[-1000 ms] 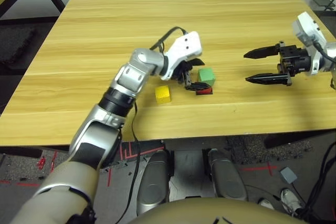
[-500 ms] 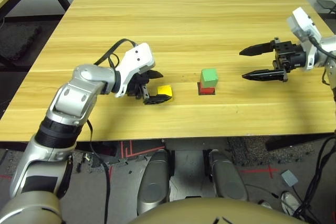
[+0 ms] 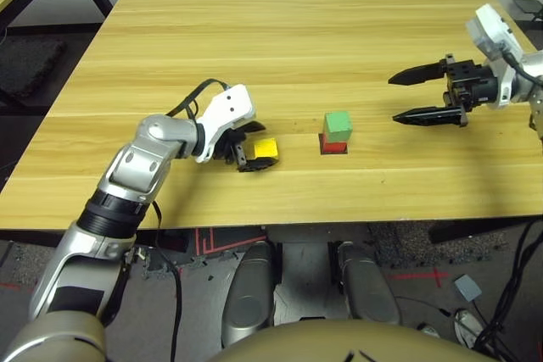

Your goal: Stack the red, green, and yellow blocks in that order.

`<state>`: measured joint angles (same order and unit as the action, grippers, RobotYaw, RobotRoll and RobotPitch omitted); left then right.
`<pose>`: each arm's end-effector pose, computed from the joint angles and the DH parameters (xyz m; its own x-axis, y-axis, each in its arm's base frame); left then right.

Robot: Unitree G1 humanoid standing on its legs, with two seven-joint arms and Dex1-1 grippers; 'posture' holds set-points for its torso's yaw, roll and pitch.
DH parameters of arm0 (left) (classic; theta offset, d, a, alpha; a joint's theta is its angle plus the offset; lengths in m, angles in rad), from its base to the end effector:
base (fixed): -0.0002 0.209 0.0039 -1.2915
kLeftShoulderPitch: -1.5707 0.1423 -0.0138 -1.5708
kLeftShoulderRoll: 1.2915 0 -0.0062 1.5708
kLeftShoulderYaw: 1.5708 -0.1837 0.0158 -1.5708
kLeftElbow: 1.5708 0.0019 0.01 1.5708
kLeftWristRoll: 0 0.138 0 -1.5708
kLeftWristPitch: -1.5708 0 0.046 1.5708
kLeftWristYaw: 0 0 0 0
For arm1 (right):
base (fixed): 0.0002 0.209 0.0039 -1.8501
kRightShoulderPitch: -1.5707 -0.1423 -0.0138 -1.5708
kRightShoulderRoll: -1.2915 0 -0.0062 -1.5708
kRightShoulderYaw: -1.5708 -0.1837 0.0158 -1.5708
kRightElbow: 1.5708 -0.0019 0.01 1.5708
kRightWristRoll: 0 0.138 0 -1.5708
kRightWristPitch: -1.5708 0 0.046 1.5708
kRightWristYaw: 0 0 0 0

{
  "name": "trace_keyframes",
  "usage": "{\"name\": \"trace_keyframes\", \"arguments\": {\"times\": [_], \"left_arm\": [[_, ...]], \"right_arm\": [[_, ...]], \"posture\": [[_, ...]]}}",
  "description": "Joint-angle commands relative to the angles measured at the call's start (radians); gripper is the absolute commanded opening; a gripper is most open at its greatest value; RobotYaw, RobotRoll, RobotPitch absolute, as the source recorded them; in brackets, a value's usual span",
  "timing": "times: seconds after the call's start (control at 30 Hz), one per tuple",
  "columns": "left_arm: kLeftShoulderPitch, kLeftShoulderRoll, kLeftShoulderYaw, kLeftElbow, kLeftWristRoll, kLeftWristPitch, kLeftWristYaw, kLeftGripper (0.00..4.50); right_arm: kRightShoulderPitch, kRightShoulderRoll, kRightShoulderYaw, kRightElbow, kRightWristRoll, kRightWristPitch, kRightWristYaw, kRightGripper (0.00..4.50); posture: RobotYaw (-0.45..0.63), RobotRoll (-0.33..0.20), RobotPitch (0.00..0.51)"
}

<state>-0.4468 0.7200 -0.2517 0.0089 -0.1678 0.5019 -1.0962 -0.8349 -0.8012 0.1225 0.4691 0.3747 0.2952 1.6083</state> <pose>0.2717 0.2223 0.1422 0.3535 -0.7251 -0.5910 0.9277 0.3527 0.1221 0.3160 -0.2754 0.2275 0.1357 0.9232 -0.3595 -0.9892 0.1063 -0.1005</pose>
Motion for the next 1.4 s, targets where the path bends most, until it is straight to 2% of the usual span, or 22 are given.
{"name": "trace_keyframes", "arguments": {"times": [0.03, 0.2, 0.23, 0.47, 0.6, 0.73, 1.03, 1.23, 1.4], "left_arm": [[0.021, 0.004, -0.012, 0.039, 0.021, -0.033, -0.006, 3.86], [-0.042, -0.015, 0.034, -0.012, -0.024, 0.052, 0.014, 2.05], [-0.065, -0.015, 0.043, -0.037, -0.040, 0.084, 0.012, 1.91], [-0.319, -0.042, 0.070, -0.229, -0.173, 0.379, 0.024, 1.92], [-0.403, -0.064, 0.054, -0.241, -0.205, 0.452, 0.040, 1.92], [-0.472, -0.121, -0.015, -0.209, -0.200, 0.463, 0.050, 1.92], [-0.483, -0.179, -0.138, -0.083, -0.127, 0.375, 0.051, 1.92], [-0.479, -0.201, -0.179, -0.013, -0.080, 0.312, 0.049, 1.92], [-0.476, -0.224, -0.181, -0.006, -0.068, 0.316, 0.054, 1.92]], "right_arm": [[0.020, -0.003, 0.000, -0.023, 0.006, 0.010, 0.006, 4.50], [0.025, 0.003, -0.006, -0.022, 0.004, 0.009, 0.006, 4.50], [0.026, 0.003, -0.006, -0.019, 0.004, 0.006, 0.006, 4.50], [0.045, -0.003, -0.010, -0.021, 0.006, 0.000, 0.006, 4.50], [0.057, 0.001, -0.015, -0.029, 0.003, 0.005, 0.006, 4.50], [0.076, 0.000, -0.024, -0.039, 0.002, 0.007, 0.006, 4.50], [0.127, -0.013, -0.051, -0.094, 0.010, 0.036, -0.002, 4.50], [0.153, -0.015, -0.066, -0.128, 0.014, 0.055, -0.011, 4.50], [0.171, -0.016, -0.075, -0.146, 0.014, 0.065, -0.016, 4.50]], "posture": [[0.18, -0.051, 0.131], [0.19, -0.039, 0.127], [0.19, -0.037, 0.126], [0.20, -0.010, 0.123], [0.19, 0.001, 0.123], [0.18, 0.012, 0.126], [0.14, 0.022, 0.135], [0.13, 0.026, 0.141], [0.13, 0.031, 0.148]]}}
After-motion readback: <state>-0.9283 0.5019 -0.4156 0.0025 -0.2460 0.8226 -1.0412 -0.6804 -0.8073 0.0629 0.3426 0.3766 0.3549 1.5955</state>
